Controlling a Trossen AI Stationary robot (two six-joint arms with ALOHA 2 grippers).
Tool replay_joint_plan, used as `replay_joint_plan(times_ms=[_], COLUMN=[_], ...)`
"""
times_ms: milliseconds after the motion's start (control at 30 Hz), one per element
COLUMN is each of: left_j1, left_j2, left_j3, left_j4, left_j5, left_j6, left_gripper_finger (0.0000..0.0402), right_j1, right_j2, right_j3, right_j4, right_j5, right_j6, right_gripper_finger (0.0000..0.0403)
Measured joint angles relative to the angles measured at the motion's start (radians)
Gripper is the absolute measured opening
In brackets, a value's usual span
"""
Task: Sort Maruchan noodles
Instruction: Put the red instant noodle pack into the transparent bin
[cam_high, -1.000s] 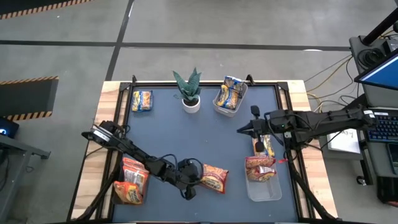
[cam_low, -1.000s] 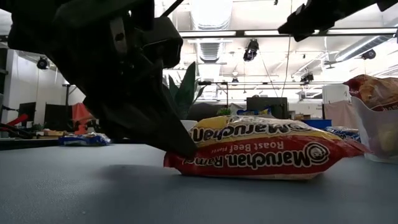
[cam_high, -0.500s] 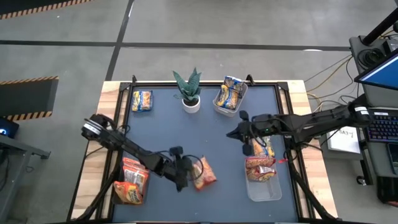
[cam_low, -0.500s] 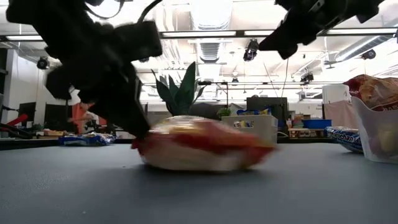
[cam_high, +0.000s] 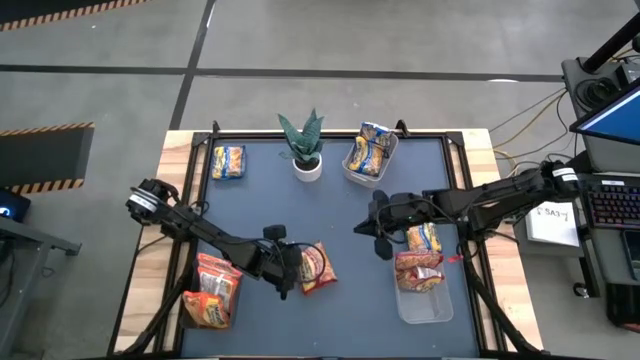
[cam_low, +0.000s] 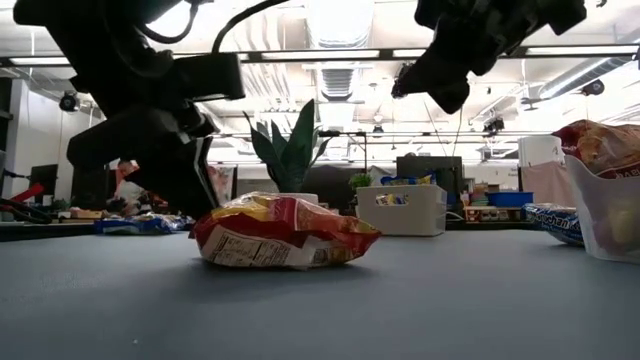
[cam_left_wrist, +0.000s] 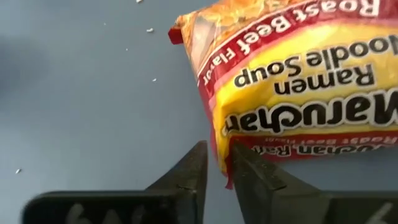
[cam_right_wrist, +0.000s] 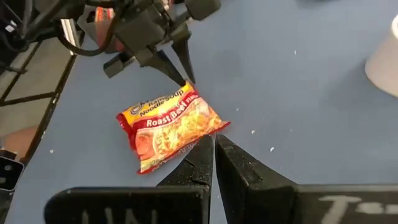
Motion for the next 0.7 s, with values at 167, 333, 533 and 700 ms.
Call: replay_joint_plan(times_ms=[167, 333, 533, 700], left_j1=[0.000, -0.011, -0.039, -0.097], left_j2=[-0.006, -0.070, -0.113, -0.077], left_j3=[0.002, 0.003, 0.003, 0.002], left_j4=[-0.042, -0.125, -0.026, 0.183], left_j5=[-0.002, 0.074, 0.082, 0.081], left_j6=[0.000, -0.005, -0.030, 0.036], left_gripper_finger=[0.0110, 0.0157, 0.0147, 0.0087], right_j1=[0.012, 0.013, 0.025, 0.027], right_j2=[0.040, 0.090, 0.226, 0.364], right_j3=[0.040, 0.064, 0.117, 0.216], right_j4=[-0.030, -0.026, -0.037, -0.059], right_j5=[0.001, 0.001, 0.000, 0.000], right_j6=[0.022, 0.140, 0.222, 0.228], right_gripper_finger=[0.0009, 0.0009, 0.0009, 0.0009])
